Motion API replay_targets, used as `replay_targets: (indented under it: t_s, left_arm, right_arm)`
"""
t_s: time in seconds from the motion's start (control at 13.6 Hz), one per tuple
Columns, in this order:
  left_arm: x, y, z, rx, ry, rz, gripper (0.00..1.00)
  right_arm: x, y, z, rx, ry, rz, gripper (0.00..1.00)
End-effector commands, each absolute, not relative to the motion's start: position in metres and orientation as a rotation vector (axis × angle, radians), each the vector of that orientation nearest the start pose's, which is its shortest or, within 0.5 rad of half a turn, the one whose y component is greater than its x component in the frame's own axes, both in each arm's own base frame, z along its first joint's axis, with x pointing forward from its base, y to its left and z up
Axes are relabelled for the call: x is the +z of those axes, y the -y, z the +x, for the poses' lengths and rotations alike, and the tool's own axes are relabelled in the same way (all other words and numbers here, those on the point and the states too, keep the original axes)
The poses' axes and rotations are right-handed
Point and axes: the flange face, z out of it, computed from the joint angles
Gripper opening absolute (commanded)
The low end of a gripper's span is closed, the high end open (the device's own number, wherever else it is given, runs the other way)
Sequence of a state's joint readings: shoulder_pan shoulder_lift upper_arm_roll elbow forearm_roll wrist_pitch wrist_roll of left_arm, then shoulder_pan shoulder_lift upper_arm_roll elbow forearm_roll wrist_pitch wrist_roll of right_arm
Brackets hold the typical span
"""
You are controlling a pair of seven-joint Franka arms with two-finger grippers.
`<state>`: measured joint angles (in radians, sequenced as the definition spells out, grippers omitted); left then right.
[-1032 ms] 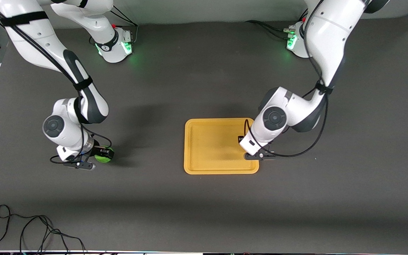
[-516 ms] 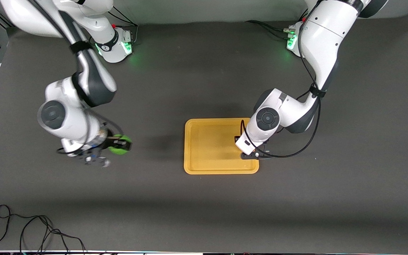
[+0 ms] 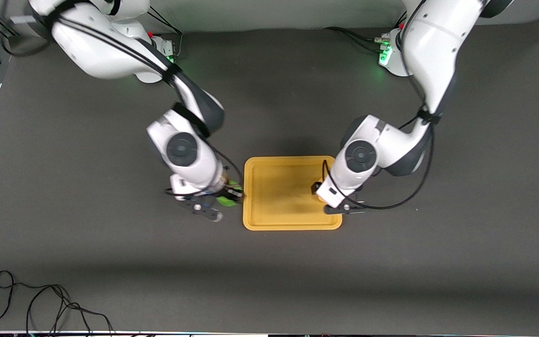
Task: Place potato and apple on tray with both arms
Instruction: 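Release the potato on the tray while the right gripper carries the apple over, then lower the apple onto the tray while the left gripper withdraws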
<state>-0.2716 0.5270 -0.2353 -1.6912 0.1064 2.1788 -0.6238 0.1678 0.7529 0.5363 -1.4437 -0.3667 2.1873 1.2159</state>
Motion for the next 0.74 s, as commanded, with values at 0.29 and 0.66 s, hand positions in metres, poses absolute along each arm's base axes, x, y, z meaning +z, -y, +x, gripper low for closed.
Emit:
replay_targets:
  t_s: [0.29, 0.66]
  left_arm:
    - [0.452, 0.127, 0.604, 0.058, -0.016, -3.143, 1.0]
    - [0.516, 0.018, 0.586, 0.043, 0.021, -3.119, 1.0]
  right_arm:
    - [0.21, -0.501, 0.58, -0.11, -0.674, -2.898, 0.24]
    - [0.195, -0.51, 0.567, -0.092, -0.647, -2.922, 0.41]
